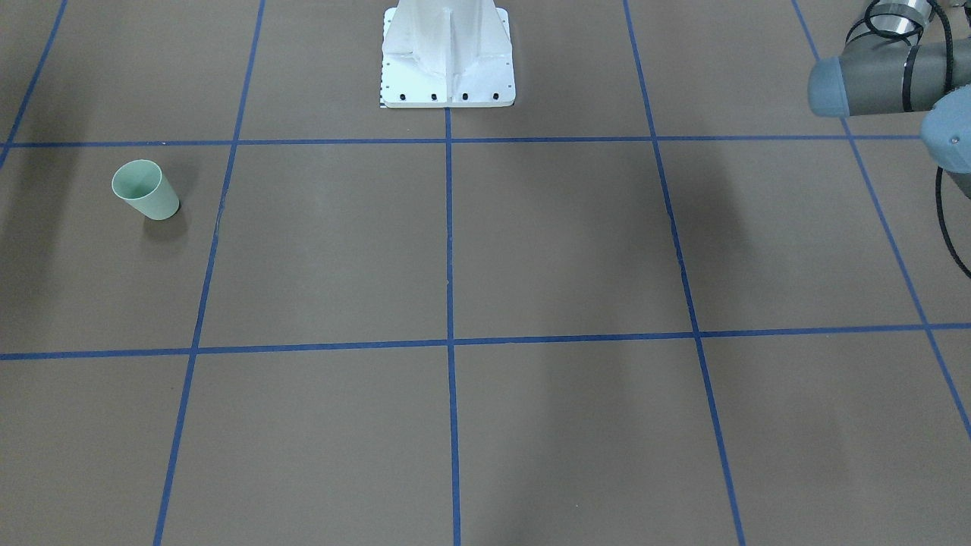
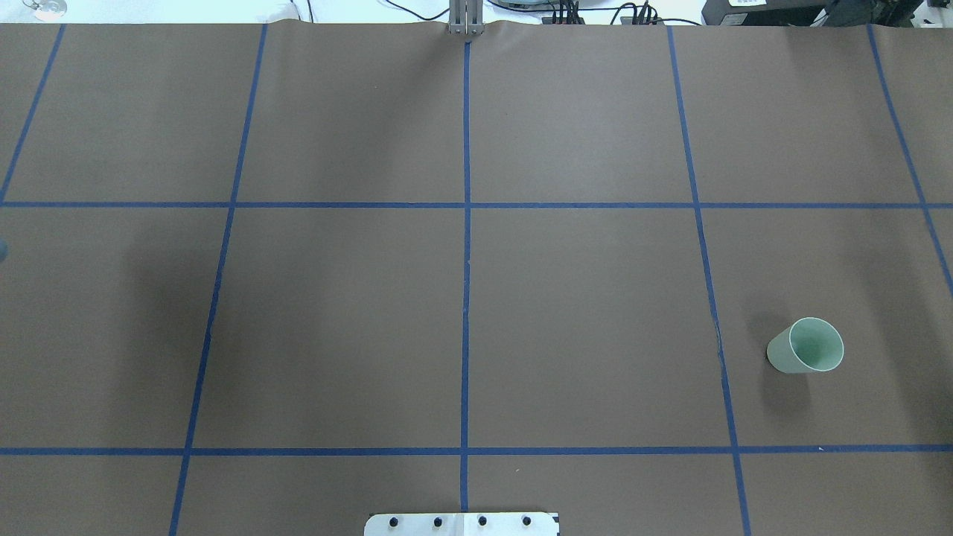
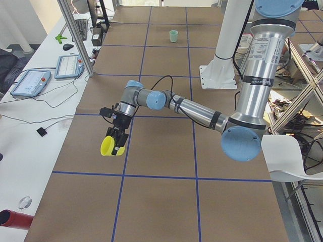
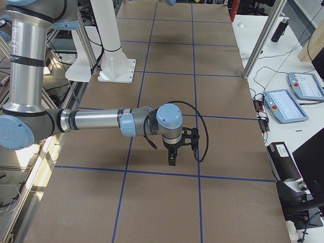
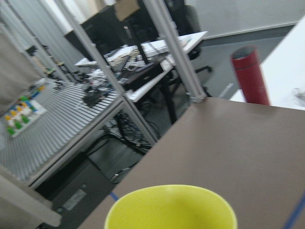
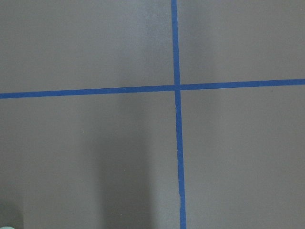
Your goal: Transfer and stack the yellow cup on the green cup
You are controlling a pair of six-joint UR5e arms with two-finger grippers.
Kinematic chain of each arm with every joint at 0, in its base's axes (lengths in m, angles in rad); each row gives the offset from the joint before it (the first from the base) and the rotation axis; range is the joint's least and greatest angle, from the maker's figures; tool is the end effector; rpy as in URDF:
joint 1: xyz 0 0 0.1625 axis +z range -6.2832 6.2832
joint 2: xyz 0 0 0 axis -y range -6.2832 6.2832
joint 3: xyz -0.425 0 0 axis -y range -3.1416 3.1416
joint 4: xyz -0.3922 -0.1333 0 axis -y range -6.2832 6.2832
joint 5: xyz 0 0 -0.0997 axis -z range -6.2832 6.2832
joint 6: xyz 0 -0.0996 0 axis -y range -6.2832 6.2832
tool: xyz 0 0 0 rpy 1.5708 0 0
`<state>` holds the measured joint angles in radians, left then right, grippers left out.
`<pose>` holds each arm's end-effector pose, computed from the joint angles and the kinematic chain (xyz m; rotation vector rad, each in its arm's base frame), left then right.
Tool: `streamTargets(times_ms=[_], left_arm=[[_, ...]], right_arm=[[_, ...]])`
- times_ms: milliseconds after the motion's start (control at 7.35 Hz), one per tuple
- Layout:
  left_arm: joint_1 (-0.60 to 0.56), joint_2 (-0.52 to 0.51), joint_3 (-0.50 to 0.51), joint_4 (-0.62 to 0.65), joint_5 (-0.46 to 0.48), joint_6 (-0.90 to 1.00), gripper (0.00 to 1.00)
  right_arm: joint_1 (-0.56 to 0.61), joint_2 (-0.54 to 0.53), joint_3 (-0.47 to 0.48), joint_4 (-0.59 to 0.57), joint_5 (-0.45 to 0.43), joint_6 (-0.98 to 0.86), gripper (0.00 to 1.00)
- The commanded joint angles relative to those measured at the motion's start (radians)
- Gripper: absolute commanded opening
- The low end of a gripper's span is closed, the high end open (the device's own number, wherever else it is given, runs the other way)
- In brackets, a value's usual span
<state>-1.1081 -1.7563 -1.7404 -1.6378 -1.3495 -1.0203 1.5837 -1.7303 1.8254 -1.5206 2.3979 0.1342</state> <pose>0.1186 -0.5855 0.4916 0.4641 0.1250 -0.5937 0.0656 -0.4305 0.5971 0.0866 -0.8325 0.0783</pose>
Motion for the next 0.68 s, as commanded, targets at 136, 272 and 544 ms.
streamTargets(times_ms=[136, 272, 544], left_arm=[[0.001, -0.070, -0.002, -0.394, -0.424, 0.276, 0.00], [0.002, -0.112, -0.004, -0.430, -0.550, 0.279, 0.00], [0.014, -0.164, -0.001, -0.549, -0.696, 0.279, 0.00]], right_arm=[[-0.007, -0.023, -0.021, 0.020, 0.010, -0.001, 1.00], [-0.007, -0.028, -0.031, 0.034, 0.051, -0.004, 1.00], [-0.014, -0.019, -0.031, 0.034, 0.069, 0.004, 1.00]])
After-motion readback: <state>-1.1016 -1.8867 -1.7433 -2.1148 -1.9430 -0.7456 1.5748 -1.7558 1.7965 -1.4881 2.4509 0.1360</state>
